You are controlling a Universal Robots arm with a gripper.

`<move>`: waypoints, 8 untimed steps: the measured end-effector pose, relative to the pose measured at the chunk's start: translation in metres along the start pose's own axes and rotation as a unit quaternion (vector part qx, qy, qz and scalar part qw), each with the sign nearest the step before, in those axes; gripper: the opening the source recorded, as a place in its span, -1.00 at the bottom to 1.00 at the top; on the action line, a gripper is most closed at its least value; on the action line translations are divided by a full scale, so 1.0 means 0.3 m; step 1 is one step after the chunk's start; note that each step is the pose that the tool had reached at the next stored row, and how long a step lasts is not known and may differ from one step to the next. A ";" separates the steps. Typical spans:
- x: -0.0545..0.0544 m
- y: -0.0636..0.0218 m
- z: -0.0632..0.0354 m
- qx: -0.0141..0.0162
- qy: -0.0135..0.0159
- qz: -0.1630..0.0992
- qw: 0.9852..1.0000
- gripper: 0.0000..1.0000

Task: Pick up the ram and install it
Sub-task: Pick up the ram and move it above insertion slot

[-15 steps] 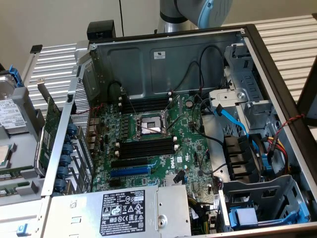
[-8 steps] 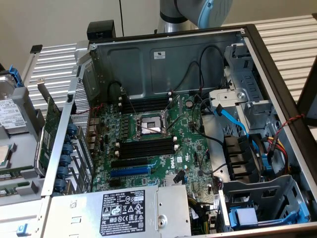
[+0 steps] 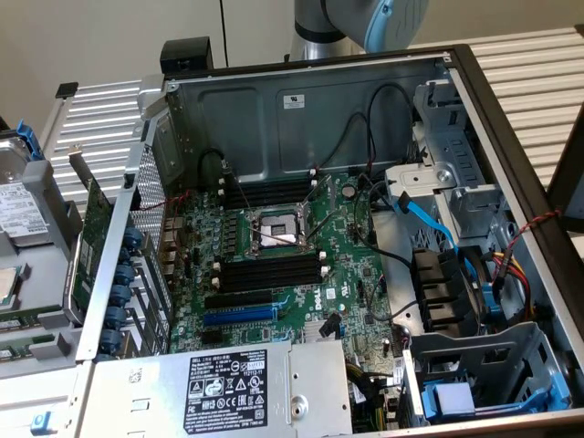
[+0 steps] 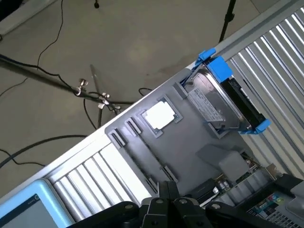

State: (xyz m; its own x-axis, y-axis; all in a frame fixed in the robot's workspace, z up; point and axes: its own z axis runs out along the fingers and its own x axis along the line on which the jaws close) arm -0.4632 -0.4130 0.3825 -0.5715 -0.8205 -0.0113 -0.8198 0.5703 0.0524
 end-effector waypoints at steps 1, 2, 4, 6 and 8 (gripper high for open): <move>0.000 0.000 0.000 0.000 0.000 -0.009 1.000 -0.79; 0.000 0.000 0.000 0.000 0.001 -0.018 1.000 -0.79; 0.000 0.000 0.000 0.000 0.002 -0.036 0.999 -0.79; 0.000 0.000 0.000 -0.001 0.003 -0.054 0.999 -0.79; 0.000 0.000 0.000 -0.001 0.004 -0.072 0.997 -0.79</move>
State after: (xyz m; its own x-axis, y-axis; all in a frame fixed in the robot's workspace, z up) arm -0.4632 -0.4129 0.3824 -0.4471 -0.8944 -0.0113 -0.8935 0.4459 0.0523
